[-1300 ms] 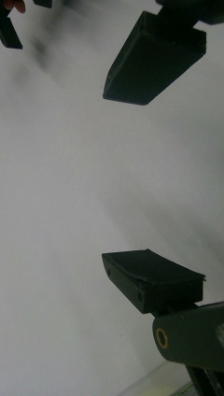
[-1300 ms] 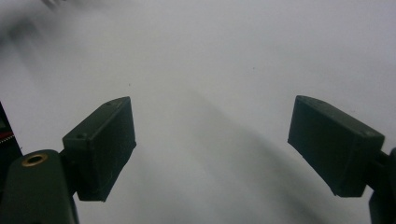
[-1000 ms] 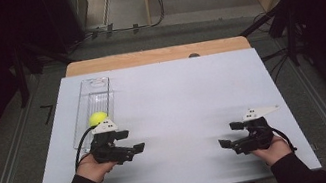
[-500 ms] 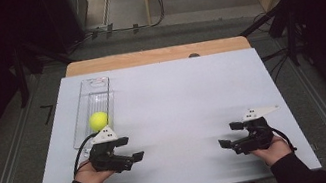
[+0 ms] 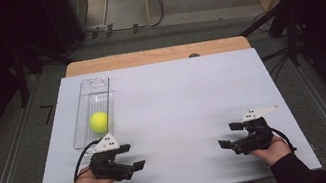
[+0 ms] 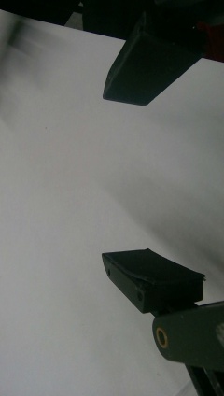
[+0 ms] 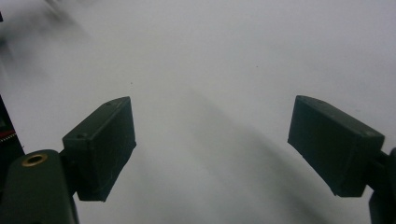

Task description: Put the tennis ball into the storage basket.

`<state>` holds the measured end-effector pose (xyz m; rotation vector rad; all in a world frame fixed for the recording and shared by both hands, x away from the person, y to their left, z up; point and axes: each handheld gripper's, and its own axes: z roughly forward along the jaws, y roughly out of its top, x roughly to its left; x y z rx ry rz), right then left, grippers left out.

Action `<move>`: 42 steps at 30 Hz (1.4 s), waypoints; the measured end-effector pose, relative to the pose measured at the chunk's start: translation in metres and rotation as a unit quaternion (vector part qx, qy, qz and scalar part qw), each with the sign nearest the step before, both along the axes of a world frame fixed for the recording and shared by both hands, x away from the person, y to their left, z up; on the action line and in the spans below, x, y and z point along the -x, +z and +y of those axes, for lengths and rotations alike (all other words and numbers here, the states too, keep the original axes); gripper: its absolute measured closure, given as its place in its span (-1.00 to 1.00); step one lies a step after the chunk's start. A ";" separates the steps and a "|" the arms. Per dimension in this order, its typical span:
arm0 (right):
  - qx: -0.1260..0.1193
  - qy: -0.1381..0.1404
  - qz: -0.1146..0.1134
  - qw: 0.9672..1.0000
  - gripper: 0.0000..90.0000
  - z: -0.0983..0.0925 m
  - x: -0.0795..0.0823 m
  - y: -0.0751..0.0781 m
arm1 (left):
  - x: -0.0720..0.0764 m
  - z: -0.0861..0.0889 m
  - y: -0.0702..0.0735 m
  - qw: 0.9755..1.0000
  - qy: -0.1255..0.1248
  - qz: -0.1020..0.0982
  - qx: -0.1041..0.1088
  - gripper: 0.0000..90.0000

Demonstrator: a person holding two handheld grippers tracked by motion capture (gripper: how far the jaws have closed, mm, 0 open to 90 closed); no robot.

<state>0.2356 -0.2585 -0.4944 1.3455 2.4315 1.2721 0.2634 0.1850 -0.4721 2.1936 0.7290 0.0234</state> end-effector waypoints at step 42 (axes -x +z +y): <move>-0.001 0.001 0.002 1.000 -0.71 0.001 0.000 -0.001 | 0.000 0.011 -0.006 1.000 0.012 0.000 0.005 -0.57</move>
